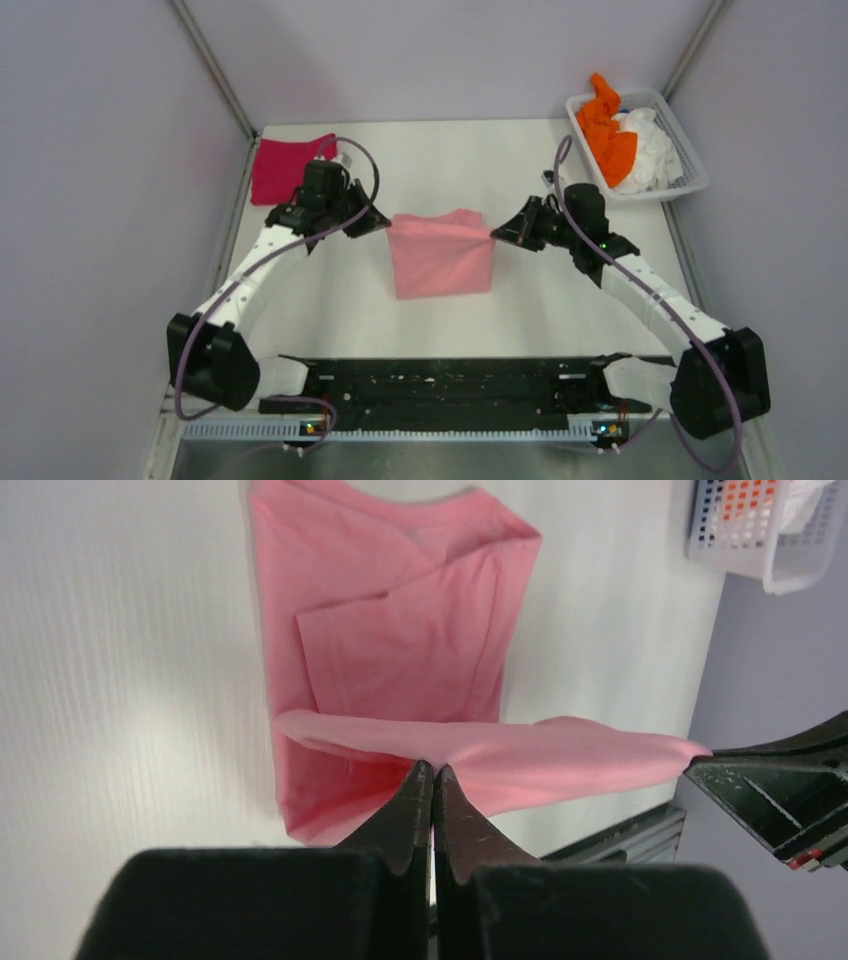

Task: Fold and stack the t-shirts
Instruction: Fold the long partially folded tshirt into a neat square

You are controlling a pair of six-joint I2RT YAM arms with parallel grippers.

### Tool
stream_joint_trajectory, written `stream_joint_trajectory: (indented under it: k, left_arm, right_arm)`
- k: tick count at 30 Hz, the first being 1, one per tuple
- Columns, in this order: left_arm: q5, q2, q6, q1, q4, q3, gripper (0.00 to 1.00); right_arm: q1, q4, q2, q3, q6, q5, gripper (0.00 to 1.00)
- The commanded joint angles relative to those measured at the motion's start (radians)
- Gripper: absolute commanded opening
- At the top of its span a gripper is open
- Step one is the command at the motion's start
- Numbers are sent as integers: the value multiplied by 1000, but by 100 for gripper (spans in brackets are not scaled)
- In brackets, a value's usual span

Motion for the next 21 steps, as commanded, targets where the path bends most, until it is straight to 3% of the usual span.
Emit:
stream_joint_trajectory:
  k: [1, 7, 15, 16, 20, 21]
  left_arm:
    - [-61, 149, 63, 39, 59, 140, 0]
    - [-71, 374, 94, 91, 92, 294, 0]
    - [5, 749, 102, 109, 103, 541, 1]
    - [-2, 787, 104, 110, 92, 580, 8]
    - [-36, 875, 109, 121, 43, 696, 50]
    - [-25, 873, 111, 124, 31, 706, 65]
  right_arm:
    - [-85, 191, 127, 76, -12, -100, 0]
    - [-127, 250, 383, 205, -47, -114, 0]
    - [-135, 239, 715, 381, -104, 45, 0]
    - [-136, 248, 761, 411, -114, 63, 9]
    - [-143, 63, 941, 637, -203, 113, 78]
    - [-144, 4, 954, 680, -230, 108, 96]
